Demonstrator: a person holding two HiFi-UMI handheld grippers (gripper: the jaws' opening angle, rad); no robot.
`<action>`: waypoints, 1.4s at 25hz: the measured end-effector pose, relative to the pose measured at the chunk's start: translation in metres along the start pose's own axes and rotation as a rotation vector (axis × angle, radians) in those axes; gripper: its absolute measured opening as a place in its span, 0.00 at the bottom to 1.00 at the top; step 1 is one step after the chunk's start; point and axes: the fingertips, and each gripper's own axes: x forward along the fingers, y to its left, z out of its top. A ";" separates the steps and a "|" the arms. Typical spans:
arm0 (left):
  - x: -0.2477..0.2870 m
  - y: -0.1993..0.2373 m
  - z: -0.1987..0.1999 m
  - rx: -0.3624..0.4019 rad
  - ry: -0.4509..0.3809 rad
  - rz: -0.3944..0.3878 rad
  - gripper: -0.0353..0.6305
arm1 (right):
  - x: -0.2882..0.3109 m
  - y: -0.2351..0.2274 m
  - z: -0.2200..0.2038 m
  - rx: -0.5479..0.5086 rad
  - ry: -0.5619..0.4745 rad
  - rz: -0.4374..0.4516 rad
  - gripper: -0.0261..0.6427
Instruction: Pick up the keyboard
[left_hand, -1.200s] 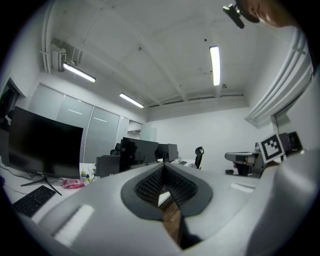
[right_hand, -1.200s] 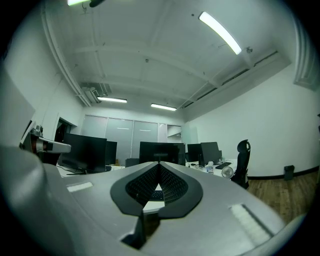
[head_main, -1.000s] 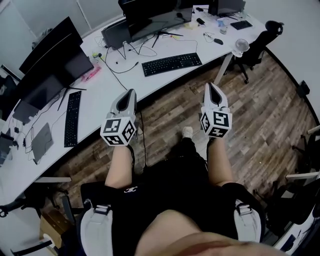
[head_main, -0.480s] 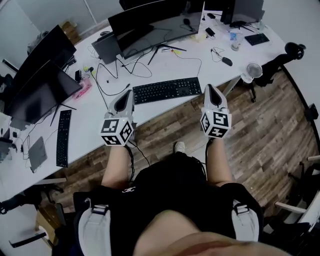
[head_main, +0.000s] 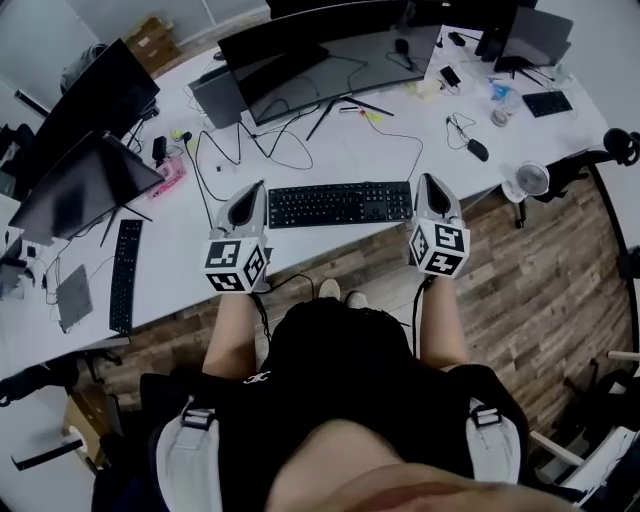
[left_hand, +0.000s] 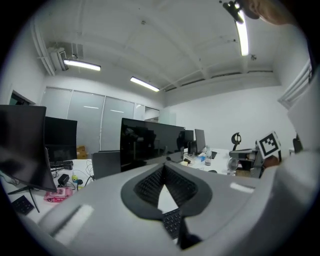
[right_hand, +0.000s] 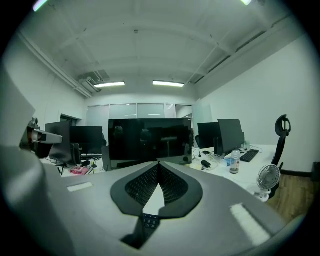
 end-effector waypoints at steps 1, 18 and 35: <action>0.006 0.004 -0.002 -0.002 0.007 0.003 0.13 | 0.007 -0.003 -0.003 0.001 0.010 -0.001 0.03; 0.072 0.073 -0.139 -0.151 0.345 0.026 0.31 | 0.091 -0.050 -0.110 0.103 0.295 0.068 0.24; 0.069 0.083 -0.322 -0.533 0.697 -0.021 0.31 | 0.099 -0.061 -0.283 0.312 0.666 0.072 0.24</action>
